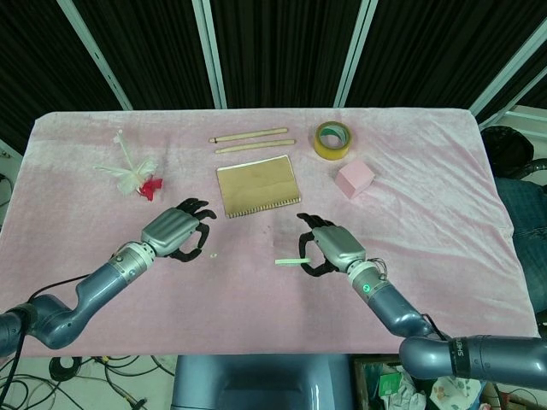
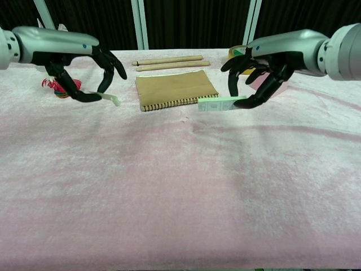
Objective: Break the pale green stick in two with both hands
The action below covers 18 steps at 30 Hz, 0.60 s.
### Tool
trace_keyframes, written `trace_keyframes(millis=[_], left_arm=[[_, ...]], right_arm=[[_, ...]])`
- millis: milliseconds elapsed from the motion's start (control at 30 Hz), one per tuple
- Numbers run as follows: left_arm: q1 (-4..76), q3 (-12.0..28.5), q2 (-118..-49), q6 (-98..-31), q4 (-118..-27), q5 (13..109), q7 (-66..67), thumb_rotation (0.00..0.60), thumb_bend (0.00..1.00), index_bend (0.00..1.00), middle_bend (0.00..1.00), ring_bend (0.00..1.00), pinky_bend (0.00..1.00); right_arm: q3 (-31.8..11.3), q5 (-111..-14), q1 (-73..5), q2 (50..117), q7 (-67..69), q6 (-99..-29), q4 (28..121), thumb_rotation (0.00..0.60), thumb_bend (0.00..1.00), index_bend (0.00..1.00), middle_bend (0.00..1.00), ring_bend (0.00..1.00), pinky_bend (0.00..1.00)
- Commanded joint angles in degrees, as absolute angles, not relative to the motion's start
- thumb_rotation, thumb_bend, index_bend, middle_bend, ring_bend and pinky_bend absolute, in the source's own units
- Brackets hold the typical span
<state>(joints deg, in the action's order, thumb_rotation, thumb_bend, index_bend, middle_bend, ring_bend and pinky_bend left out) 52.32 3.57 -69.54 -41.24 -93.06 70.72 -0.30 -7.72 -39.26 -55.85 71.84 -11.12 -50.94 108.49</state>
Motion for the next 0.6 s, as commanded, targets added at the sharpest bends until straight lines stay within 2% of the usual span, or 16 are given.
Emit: trace_keyframes(millis=[33, 300, 600], left_arm=[[51.11, 2.80, -74.36, -41.61, -89.23, 72.02, -2.22, 0.600, 0.55, 0.66, 0.15, 0.00, 0.00], [51.42, 2.57, -82.51, -41.21, -83.04, 73.00, -0.48, 0.600, 0.55, 0.66, 0.15, 0.00, 0.00], [52.39, 2.80, -87.12, -40.56, -79.49, 71.28, 5.75, 0.600, 0.54, 0.63, 0.14, 0.00, 0.00]], right_arm=[[-6.42, -39.05, -54.95, 78.50, -14.81, -56.96, 104.63, 0.600, 0.51, 0.82, 0.00, 0.00, 0.10], [-5.58, -37.27, -53.79, 88.77, -18.75, -60.15, 94.87, 0.600, 0.51, 0.82, 0.00, 0.00, 0.10], [-5.69, -38.69, -51.51, 92.40, -18.65, -58.85, 90.18, 0.600, 0.48, 0.80, 0.00, 0.00, 0.10]])
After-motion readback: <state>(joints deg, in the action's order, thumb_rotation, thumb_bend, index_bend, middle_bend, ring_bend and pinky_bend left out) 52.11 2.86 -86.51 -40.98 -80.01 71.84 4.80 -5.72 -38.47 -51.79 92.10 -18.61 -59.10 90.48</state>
